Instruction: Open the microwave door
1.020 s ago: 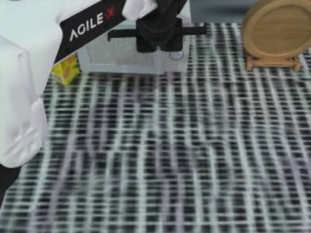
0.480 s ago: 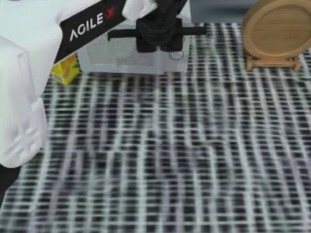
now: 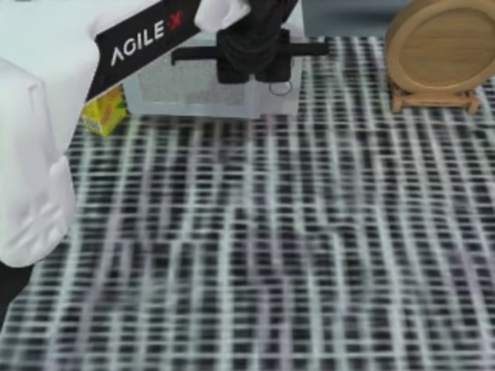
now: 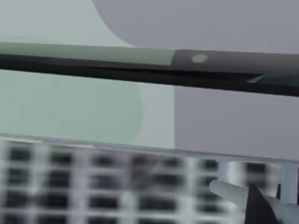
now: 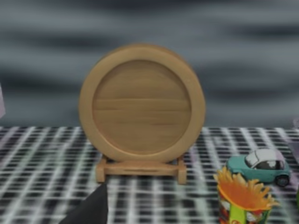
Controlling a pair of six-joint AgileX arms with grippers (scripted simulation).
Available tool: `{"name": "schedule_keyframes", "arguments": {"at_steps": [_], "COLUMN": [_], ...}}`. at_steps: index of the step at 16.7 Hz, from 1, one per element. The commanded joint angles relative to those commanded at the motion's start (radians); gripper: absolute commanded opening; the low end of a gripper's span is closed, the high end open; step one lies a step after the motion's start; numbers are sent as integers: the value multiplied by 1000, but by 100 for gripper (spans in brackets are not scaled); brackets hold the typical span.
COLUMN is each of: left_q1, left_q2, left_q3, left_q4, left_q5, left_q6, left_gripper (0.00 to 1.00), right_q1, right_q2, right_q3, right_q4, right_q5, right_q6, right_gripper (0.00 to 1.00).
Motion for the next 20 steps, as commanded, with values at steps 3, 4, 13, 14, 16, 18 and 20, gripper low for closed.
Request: {"name": "schedule_keyframes", "arguments": {"at_steps": [3,4,13,14,16,18,20], "left_q1": [-6,-5,3,3,3,3,3], "left_q2": [-3,-13,-63,-63,-63,-63,-63], "left_q3": [1,-10,-107,-107,-107,-107,-107], "left_q4": [5,14,59,59,59,59,59], "left_q5": [7,9,24,24,24,24,24], "left_q6": [-3,4,52,52,52,52,52], "left_gripper": [0,0,0,0,0,0,0], "right_q1": [0,0,0,0,0,0,0], "right_q2": [0,0,0,0,0,0,0], "right_q3": [0,0,0,0,0,0,0], "right_q4": [0,0,0,0,0,0,0], "right_q5": [0,0,0,0,0,0,0], "right_q6": [0,0,0,0,0,0,0], "right_gripper": [100,100,100,100,100,100,100]}}
